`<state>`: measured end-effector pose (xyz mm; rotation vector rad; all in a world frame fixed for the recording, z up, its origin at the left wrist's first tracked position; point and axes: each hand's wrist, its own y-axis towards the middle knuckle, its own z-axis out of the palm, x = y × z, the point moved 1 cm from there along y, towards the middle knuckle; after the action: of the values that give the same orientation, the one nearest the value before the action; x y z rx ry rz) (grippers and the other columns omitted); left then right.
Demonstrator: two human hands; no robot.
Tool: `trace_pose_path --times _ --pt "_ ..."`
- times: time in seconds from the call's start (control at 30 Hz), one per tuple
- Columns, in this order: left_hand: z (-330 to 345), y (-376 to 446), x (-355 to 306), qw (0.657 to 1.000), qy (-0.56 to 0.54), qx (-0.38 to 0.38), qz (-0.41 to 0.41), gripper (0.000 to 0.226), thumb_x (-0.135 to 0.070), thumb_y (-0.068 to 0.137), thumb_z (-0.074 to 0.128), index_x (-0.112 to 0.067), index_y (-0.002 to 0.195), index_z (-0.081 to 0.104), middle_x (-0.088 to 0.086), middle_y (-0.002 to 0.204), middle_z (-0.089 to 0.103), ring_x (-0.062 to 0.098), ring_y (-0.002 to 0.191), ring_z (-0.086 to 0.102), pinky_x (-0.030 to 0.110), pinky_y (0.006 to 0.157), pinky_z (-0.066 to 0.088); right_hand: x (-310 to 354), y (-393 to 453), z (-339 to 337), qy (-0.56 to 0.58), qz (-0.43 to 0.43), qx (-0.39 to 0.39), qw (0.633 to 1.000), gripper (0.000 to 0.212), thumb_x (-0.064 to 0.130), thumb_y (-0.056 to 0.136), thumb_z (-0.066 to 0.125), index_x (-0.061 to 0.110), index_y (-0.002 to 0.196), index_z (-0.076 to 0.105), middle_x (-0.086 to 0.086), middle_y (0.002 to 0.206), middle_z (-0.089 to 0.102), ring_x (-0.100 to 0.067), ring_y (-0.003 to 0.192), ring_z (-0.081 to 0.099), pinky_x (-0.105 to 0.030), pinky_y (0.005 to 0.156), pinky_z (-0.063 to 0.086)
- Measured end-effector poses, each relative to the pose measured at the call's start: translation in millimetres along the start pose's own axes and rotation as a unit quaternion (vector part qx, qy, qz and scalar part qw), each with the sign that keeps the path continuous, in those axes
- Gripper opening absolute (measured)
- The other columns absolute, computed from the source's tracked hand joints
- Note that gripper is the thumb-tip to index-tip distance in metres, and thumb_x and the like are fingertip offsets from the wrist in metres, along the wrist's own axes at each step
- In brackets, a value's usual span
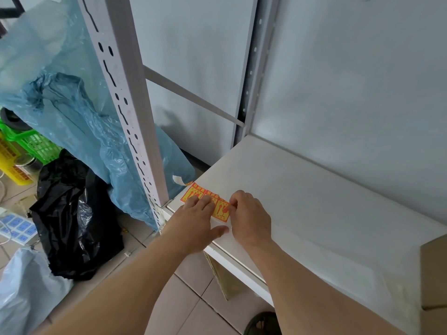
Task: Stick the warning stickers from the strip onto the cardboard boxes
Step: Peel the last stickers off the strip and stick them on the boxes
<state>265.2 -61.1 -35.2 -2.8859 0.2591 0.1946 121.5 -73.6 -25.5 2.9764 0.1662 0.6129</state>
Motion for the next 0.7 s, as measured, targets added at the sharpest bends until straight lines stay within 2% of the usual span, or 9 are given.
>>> trace_pose_path --times 0.13,0.27,0.37,0.43,0.5,0.57,0.7 --pt "0 -1 -1 1.000 0.000 0.010 -0.004 0.083 -0.073 0.085 0.033 -0.028 0.153 0.013 -0.008 0.160 0.011 0.021 0.147 0.004 0.042 0.117 0.010 0 -3 -5 0.044 -0.001 0.012 0.999 0.028 0.040 0.092 0.057 0.019 0.109 0.048 0.001 0.108 0.057 -0.011 0.092 0.055 -0.020 0.076 0.048" --pt "-1 -2 -3 1.000 0.000 0.020 -0.008 0.084 -0.072 0.087 0.032 -0.026 0.153 0.009 -0.008 0.161 0.006 0.021 0.147 0.001 0.043 0.117 0.009 -10 -6 -14 0.077 0.013 0.001 0.997 0.013 0.028 0.097 0.054 0.019 0.098 0.044 0.000 0.103 0.056 -0.013 0.090 0.056 -0.020 0.073 0.047" --pt "-4 -3 -6 1.000 -0.001 0.026 -0.007 0.084 -0.071 0.087 0.032 -0.025 0.153 0.009 -0.007 0.161 0.006 0.020 0.147 0.001 0.043 0.116 0.011 -24 -7 -25 0.082 0.022 0.028 0.996 0.009 0.024 0.098 0.051 0.019 0.093 0.046 0.000 0.100 0.059 -0.016 0.092 0.059 -0.024 0.075 0.050" --pt "-9 -8 -9 1.000 0.004 0.012 -0.002 0.081 -0.070 0.088 0.034 -0.024 0.153 0.014 -0.005 0.160 0.013 0.020 0.147 0.009 0.042 0.115 0.017 -33 -10 -36 0.087 0.029 0.046 0.995 0.007 0.021 0.097 0.051 0.016 0.093 0.050 -0.001 0.098 0.060 -0.020 0.090 0.058 -0.030 0.076 0.048" --pt "-16 -15 -15 0.999 0.023 -0.038 0.021 0.074 -0.066 0.090 0.037 -0.024 0.149 0.027 -0.004 0.156 0.028 0.019 0.142 0.025 0.038 0.112 0.028 -43 -16 -50 0.095 0.033 0.056 0.993 0.005 0.019 0.095 0.052 0.014 0.093 0.054 -0.003 0.095 0.061 -0.022 0.088 0.056 -0.032 0.075 0.045" --pt "-22 -25 -28 0.994 0.047 -0.079 0.062 0.064 -0.062 0.092 0.039 -0.025 0.144 0.038 -0.004 0.149 0.039 0.018 0.136 0.034 0.036 0.109 0.032 -53 -24 -68 0.093 0.034 0.062 0.993 0.005 0.019 0.094 0.053 0.015 0.093 0.055 -0.003 0.093 0.062 -0.022 0.086 0.055 -0.033 0.076 0.044" --pt "-32 -39 -65 0.979 0.088 -0.109 0.150 0.053 -0.058 0.094 0.035 -0.023 0.130 0.055 -0.004 0.132 0.056 0.018 0.122 0.049 0.034 0.101 0.039 -76 -50 -109 0.077 0.029 0.092 0.992 0.005 0.020 0.093 0.054 0.016 0.095 0.056 0.004 0.087 0.058 -0.019 0.083 0.054 -0.029 0.071 0.040"
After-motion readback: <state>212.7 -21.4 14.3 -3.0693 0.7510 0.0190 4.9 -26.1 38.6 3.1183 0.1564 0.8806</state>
